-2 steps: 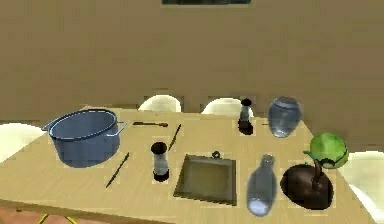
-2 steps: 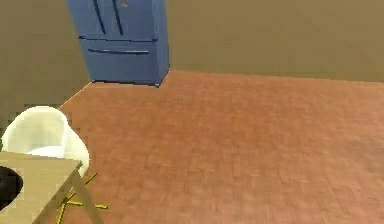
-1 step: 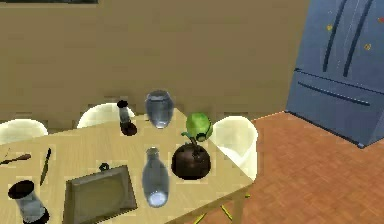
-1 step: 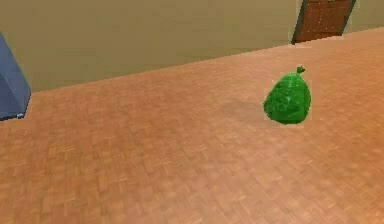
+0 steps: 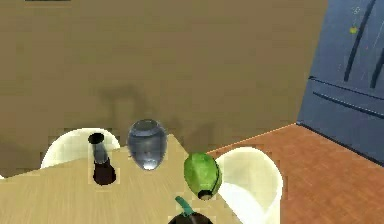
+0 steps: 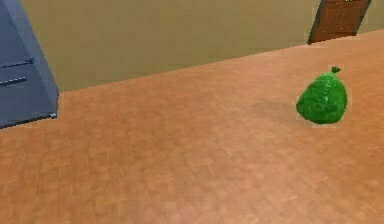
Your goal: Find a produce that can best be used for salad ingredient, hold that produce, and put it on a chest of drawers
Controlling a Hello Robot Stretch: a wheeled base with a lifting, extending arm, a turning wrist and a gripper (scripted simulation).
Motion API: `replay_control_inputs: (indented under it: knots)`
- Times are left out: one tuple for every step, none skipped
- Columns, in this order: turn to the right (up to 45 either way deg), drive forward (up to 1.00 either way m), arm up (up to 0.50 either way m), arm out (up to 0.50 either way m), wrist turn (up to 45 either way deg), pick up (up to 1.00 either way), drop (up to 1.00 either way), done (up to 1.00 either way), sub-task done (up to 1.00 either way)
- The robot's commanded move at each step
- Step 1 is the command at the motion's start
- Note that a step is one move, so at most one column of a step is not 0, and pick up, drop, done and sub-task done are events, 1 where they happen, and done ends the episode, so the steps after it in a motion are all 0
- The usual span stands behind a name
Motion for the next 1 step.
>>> replay_control_inputs:
  knots:
    - [-45.0, 0.0, 0.0, 0.0, 0.0, 0.0, 0.0, 0.0, 0.0]
